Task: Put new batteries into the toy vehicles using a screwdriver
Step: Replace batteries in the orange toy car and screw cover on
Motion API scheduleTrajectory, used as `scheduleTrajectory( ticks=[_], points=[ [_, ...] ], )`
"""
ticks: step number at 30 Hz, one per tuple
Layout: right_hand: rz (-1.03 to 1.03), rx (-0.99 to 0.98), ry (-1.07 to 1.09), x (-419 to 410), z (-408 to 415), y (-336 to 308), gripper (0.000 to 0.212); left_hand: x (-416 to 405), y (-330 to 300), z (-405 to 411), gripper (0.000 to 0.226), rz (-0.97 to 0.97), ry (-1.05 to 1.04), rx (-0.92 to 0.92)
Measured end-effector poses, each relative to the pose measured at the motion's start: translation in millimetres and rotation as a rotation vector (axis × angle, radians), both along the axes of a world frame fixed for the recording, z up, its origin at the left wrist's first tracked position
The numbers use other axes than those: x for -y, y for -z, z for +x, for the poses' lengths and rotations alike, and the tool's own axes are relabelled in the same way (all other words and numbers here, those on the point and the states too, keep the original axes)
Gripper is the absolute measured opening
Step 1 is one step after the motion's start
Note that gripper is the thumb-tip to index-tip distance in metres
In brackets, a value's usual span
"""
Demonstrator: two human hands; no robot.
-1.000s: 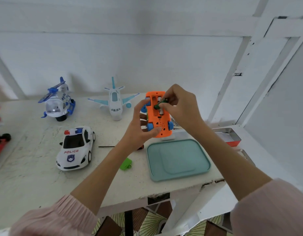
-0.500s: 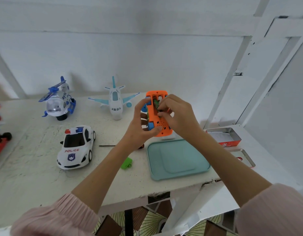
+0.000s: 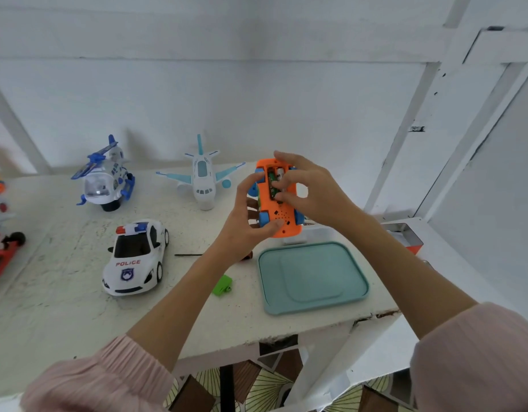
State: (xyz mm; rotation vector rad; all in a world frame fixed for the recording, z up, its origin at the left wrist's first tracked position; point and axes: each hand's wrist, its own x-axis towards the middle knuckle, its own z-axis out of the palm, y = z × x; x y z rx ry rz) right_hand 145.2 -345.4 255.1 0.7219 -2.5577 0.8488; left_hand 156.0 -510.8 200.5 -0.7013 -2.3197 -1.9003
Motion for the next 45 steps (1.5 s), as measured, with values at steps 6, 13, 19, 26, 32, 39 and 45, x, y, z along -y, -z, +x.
scheduleTrajectory(
  ticks=[6,13,19,26,32,39,45],
  points=[
    [0.026,-0.014,0.003,2.1,-2.2,-2.4,0.007,0.4,-0.7,0.4,0.082,0.002,0.006,0.001],
    [0.107,0.008,0.007,3.1,-3.9,-12.1,0.009,0.0,-3.6,2.2,0.084,-0.001,0.004,-0.013],
    [0.148,-0.014,0.034,4.4,-1.4,-13.7,0.007,-1.3,-4.9,0.9,0.087,0.002,0.007,-0.007],
    [0.080,-0.122,0.038,7.6,6.5,1.2,0.005,5.7,-8.8,3.2,0.088,-0.015,0.030,-0.036],
    [-0.091,-0.125,-0.043,10.6,14.7,-9.8,0.017,38.4,-12.2,13.4,0.092,-0.053,-0.022,-0.072],
    [-0.188,0.097,-0.027,48.9,44.5,29.1,0.015,98.8,-19.1,29.1,0.092,-0.024,-0.223,-0.102],
    [0.175,0.298,-0.158,91.2,42.5,67.8,0.022,119.6,-17.7,45.7,0.088,0.004,-0.339,-0.098]
  ],
)
